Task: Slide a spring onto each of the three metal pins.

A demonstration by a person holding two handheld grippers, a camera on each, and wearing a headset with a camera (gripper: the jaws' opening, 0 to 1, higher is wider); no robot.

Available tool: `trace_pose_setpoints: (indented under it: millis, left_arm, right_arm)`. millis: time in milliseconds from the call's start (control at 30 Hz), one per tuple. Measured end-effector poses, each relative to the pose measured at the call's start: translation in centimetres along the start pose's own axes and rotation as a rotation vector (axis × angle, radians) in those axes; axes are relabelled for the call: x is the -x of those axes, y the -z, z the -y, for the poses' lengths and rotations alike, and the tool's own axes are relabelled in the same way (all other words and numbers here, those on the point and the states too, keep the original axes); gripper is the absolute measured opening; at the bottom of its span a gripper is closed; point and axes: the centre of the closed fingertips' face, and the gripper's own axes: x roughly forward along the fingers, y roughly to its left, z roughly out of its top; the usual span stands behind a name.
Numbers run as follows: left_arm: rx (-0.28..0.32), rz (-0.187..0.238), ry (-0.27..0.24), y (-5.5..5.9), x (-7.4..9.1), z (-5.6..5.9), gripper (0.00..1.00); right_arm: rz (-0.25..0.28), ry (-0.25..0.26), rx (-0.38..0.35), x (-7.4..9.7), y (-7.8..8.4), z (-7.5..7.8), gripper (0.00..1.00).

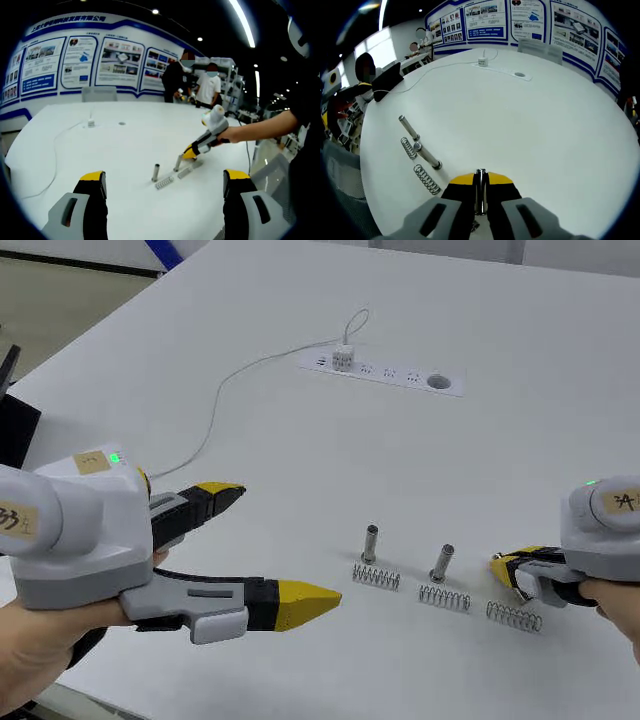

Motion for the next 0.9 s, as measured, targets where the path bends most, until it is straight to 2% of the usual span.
trace_pose_setpoints:
  millis: [633,900]
  left_arm:
    - [-0.017,0.000,0.006,-0.5,-0.1,0.8,0.99]
    - [-0.025,-0.002,0.015,-0.5,-0.2,1.5,0.99]
  right_arm:
    - [0.074,0.007,-0.002,1.7,-0.6,0.4,0.08]
    - [0.096,0.007,-0.005,2.4,-0.8,0.6,0.08]
